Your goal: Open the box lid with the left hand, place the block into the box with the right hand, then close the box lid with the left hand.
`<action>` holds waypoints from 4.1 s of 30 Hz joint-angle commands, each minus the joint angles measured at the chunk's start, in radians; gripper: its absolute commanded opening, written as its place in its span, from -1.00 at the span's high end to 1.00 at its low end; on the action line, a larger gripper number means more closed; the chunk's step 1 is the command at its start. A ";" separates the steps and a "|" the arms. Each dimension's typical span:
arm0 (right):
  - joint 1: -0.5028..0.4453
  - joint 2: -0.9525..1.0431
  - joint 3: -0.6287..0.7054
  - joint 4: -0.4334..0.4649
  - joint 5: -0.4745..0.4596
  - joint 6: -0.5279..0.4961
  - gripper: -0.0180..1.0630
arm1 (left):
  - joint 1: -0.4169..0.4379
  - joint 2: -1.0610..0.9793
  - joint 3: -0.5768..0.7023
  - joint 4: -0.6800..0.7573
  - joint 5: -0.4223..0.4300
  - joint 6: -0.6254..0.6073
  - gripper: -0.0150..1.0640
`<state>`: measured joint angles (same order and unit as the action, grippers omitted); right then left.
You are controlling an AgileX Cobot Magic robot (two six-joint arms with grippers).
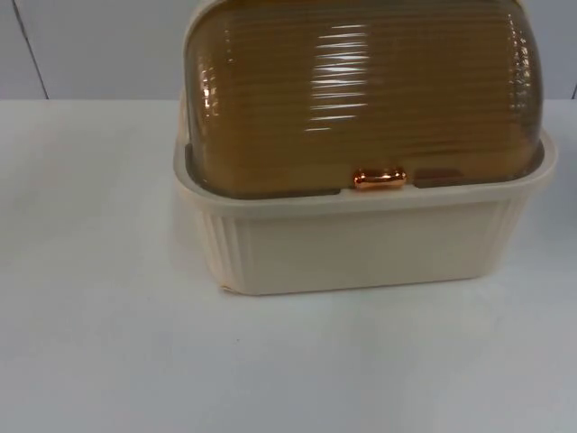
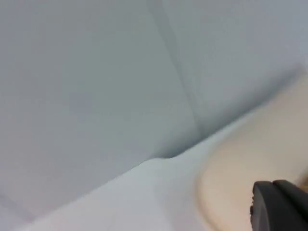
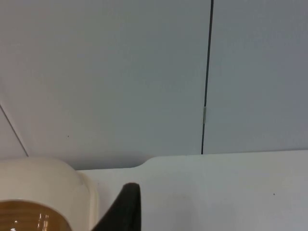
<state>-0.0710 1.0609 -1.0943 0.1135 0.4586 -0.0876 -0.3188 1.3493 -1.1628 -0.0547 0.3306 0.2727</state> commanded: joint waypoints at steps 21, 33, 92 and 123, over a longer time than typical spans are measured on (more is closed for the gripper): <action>0.002 -0.008 0.005 0.001 -0.005 0.000 -0.96 | 0.286 -0.023 0.004 0.075 -0.002 -0.308 0.69; 0.002 -0.012 0.005 -0.001 0.025 0.016 -0.96 | 0.286 -0.038 0.004 0.044 0.000 -0.305 -0.92; 0.069 -0.762 -0.067 -0.203 0.217 0.041 -0.96 | 0.277 -0.957 0.004 0.055 0.178 -0.143 -0.92; 0.069 -1.053 -0.239 0.075 0.535 -0.156 -0.96 | 0.316 -1.326 -0.157 -0.004 0.458 -0.090 -0.92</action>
<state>-0.0052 0.0097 -1.3328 0.1699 0.9792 -0.2277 0.0032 0.0291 -1.3178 -0.0479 0.7554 0.1801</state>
